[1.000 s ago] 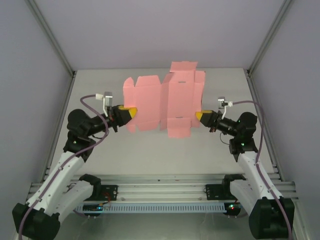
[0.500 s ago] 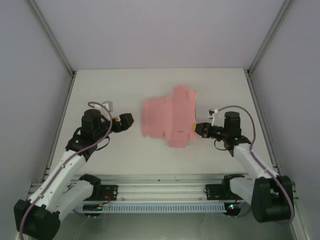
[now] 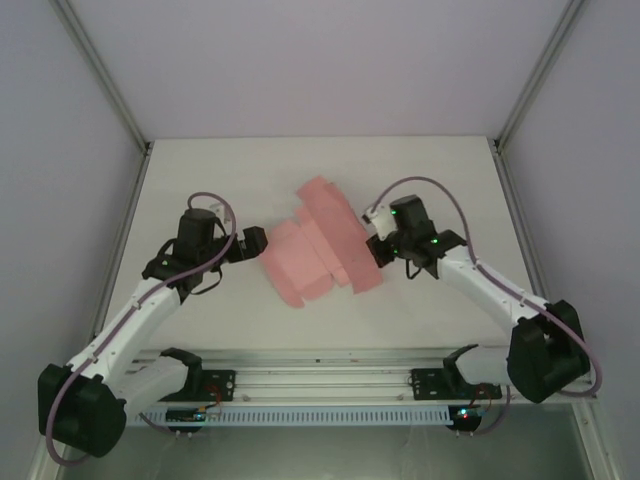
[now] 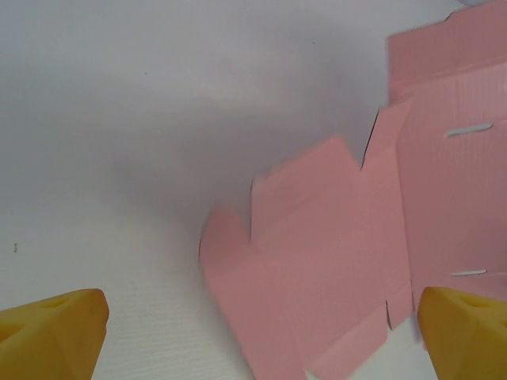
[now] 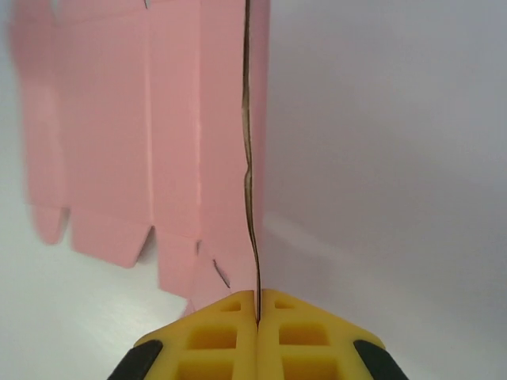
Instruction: Assemble paper box
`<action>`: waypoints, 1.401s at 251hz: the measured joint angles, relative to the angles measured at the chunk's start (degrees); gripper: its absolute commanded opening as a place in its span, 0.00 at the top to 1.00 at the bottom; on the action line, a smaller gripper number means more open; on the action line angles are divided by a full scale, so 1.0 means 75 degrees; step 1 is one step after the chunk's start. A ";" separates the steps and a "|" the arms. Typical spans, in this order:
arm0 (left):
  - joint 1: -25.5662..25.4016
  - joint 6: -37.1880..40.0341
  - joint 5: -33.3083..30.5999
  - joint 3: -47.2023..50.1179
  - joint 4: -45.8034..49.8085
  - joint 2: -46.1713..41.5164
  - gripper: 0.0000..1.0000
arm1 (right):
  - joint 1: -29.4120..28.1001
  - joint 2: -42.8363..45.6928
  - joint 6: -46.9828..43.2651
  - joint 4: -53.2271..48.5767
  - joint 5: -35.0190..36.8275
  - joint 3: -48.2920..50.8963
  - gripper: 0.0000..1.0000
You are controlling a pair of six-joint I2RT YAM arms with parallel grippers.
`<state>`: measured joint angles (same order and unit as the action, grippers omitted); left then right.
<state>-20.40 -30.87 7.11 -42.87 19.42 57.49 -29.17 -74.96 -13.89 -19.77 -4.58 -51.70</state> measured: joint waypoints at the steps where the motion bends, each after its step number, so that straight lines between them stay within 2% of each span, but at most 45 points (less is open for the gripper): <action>1: 0.0000 0.0000 -0.0009 -0.0003 0.0003 0.0000 0.00 | -0.0023 -0.0012 -0.0047 0.0000 0.0050 -0.0006 1.00; 39: 0.0006 0.0032 -0.0160 -0.0041 0.0006 0.0000 0.00 | -0.0621 -0.0629 -0.1833 0.0224 0.1711 -0.0076 1.00; 62: 0.0067 0.0035 -0.0189 -0.0073 -0.0003 0.0044 0.00 | -0.0877 -0.0901 -0.2876 0.0991 0.2393 0.0055 1.00; 121: 0.0329 0.0047 -0.0184 -0.0428 -0.0076 0.1064 0.00 | -0.1448 -0.1393 -0.4424 0.2588 0.2975 0.0475 1.00; 186: 0.0396 0.0516 0.0154 -0.1370 -0.0621 0.2990 0.00 | -0.1466 -0.1550 -0.4619 0.2766 0.2824 0.0490 1.00; 250: 0.0038 0.1364 0.0370 -0.2218 -0.0784 0.4360 0.01 | -0.1460 -0.1550 -0.4529 0.2643 0.2463 0.0490 1.00; 351: -0.0691 0.1848 0.0469 -0.2113 -0.0799 0.4593 0.01 | -0.1172 -0.1545 -0.3835 0.2340 0.1769 0.0402 1.00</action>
<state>-25.58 -17.02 10.63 -58.72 13.43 91.94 -37.95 -86.54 -42.65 -2.22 8.69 -48.69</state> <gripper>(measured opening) 0.995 0.057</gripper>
